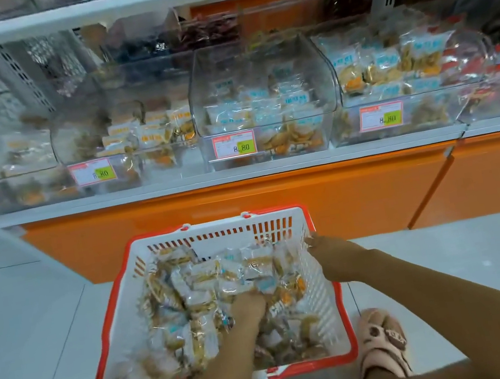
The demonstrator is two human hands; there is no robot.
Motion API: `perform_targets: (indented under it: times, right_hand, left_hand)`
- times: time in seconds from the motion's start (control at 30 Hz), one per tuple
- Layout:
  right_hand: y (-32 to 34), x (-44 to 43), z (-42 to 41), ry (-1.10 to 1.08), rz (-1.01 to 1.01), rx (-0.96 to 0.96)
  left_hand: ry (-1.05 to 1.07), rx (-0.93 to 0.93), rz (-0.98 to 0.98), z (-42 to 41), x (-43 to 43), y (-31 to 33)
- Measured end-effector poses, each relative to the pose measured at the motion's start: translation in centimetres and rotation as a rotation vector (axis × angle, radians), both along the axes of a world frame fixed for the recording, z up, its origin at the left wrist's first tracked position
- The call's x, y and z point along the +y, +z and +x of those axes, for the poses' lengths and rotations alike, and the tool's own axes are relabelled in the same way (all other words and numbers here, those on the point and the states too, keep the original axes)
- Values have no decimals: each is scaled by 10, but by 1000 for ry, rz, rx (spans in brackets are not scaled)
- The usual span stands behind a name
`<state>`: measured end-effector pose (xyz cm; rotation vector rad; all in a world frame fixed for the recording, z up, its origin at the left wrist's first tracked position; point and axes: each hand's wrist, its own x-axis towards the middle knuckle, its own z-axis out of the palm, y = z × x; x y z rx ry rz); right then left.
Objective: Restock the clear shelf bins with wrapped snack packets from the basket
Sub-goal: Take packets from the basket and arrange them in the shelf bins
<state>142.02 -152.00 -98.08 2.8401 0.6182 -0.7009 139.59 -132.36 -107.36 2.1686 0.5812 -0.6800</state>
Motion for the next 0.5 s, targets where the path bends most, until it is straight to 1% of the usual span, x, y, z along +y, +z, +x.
perform_targets:
  times: [0.1,0.2,0.27,0.33,0.43,0.5]
  right_hand:
    - [-4,-5,7,-8,18,15]
    - [-7,-4,11,-24,33,37]
    - [-9,-2,14,-102,120,40]
    - [-6,0,14,-168,206,39]
    - [1,4,15,-225,264,24]
    - [10,7,14,-263,356,9]
  left_hand:
    - [131,63,-120,-5,-16,-9]
    - [131,80,-61,-12,-20,-15]
    - [142,88,-85,-11,-16,-14]
    - [174,121,-184,-8,-9,-11]
    - [258,197,-422,-5,2,13]
    - [224,215,-509,0,10,40]
